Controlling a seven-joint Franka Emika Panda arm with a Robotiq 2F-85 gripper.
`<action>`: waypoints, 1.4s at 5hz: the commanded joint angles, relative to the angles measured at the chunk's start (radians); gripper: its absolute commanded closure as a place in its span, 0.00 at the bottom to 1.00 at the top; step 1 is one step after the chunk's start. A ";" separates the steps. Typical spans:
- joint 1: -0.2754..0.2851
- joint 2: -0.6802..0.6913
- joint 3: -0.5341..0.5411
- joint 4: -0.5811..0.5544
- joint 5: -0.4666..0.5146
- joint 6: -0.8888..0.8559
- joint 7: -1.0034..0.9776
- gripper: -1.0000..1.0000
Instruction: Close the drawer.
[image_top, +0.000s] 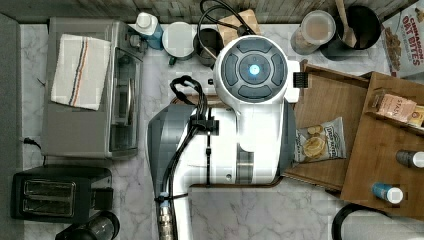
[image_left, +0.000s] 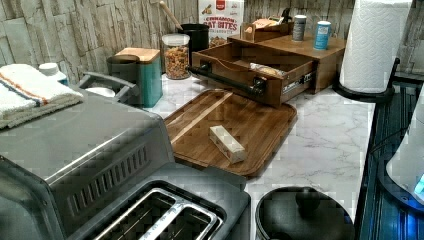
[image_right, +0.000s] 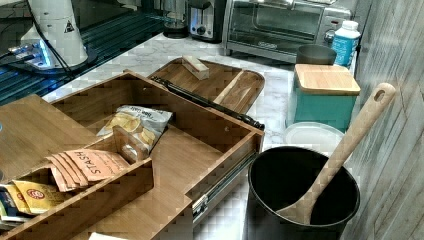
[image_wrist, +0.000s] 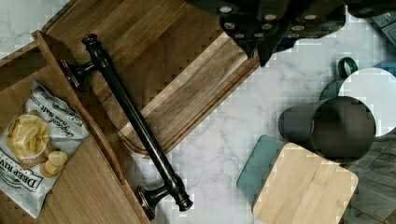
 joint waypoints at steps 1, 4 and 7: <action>0.001 0.000 0.001 0.001 0.000 0.000 0.000 1.00; -0.013 0.108 -0.009 -0.043 -0.096 0.135 -0.180 1.00; -0.040 0.214 -0.032 0.005 -0.145 0.220 -0.358 1.00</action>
